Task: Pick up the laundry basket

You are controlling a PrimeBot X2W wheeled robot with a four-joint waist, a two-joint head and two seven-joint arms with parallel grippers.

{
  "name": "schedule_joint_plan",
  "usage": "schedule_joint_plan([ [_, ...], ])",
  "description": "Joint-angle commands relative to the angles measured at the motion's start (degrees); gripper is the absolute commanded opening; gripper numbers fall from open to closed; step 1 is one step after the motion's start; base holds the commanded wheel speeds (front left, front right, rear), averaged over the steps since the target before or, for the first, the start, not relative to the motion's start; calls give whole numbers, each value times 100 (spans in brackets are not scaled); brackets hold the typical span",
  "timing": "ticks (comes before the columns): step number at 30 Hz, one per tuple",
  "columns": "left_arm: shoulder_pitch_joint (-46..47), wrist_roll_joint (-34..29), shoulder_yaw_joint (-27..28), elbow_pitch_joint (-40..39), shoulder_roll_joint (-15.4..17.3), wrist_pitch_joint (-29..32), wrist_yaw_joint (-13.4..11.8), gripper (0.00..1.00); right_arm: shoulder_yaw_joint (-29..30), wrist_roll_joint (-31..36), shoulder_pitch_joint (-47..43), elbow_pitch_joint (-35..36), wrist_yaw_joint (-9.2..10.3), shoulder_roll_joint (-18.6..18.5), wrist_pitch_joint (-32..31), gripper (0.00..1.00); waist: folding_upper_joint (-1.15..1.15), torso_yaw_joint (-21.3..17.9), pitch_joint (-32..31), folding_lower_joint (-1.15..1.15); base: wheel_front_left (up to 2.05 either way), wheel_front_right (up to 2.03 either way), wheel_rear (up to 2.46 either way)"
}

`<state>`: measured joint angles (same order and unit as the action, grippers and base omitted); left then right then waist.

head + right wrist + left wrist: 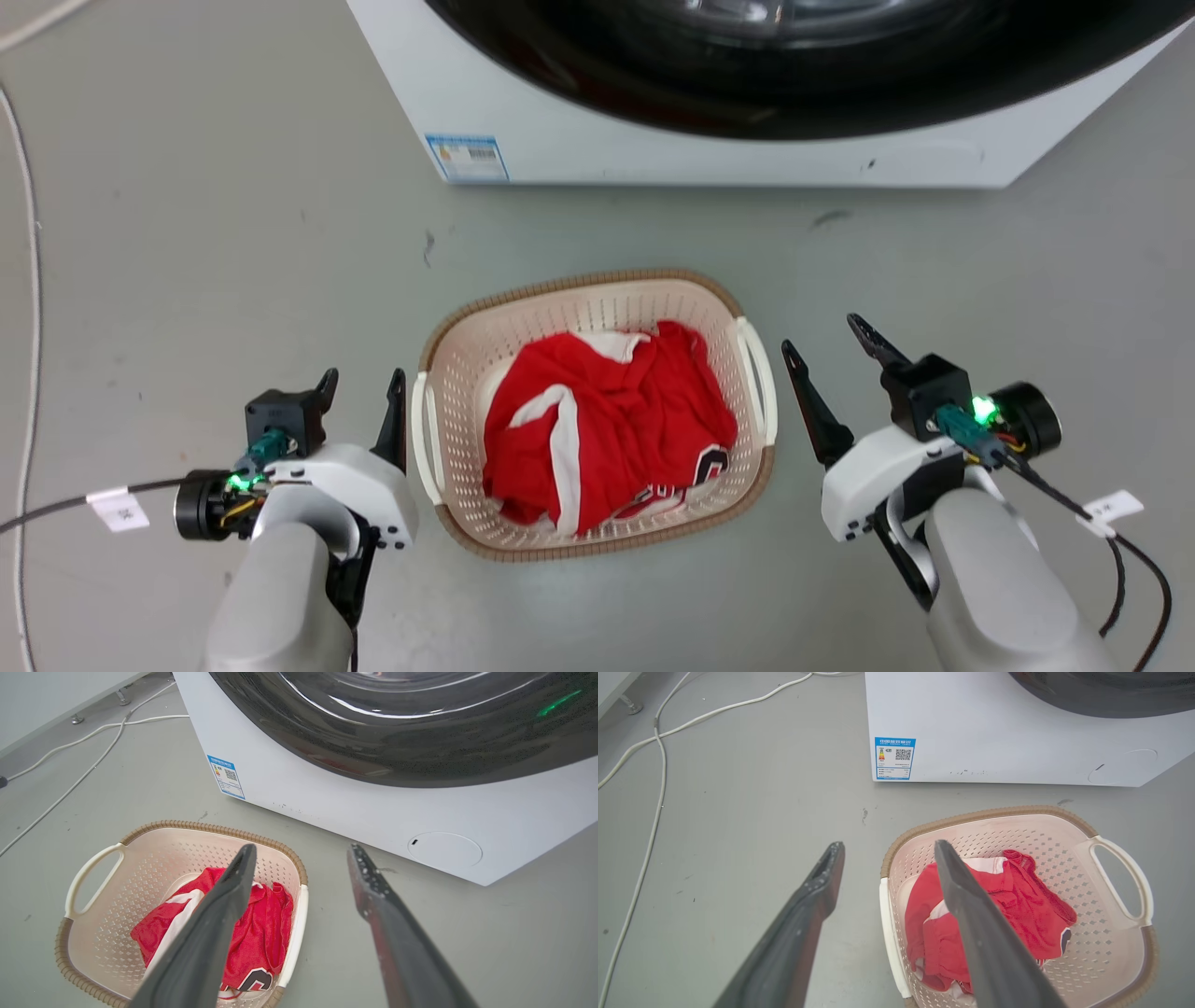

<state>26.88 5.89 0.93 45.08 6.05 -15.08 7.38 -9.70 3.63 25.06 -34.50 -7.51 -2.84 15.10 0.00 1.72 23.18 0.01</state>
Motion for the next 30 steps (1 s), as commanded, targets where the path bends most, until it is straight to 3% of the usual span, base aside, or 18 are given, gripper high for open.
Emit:
schedule_joint_plan([
  [1, 196, 9, -33, 133, 38, -15, 7, 100, -36, 56, 255, -189, 4, -7, 10, 100, 0, 4, 484, -1, 0, 0, 0],
  [14, 1264, 183, -359, 1261, 166, -15, 13, 100, -325, 159, 1545, -1464, 4, -72, 10, 100, 0, 30, 1671, -1, 0, 0, 0],
  [30, 1932, 538, -769, 1986, 117, -15, 14, 100, -392, 336, 2383, -2572, 4, -56, 10, 100, 0, 124, 2512, -1, 0, 0, 0],
])
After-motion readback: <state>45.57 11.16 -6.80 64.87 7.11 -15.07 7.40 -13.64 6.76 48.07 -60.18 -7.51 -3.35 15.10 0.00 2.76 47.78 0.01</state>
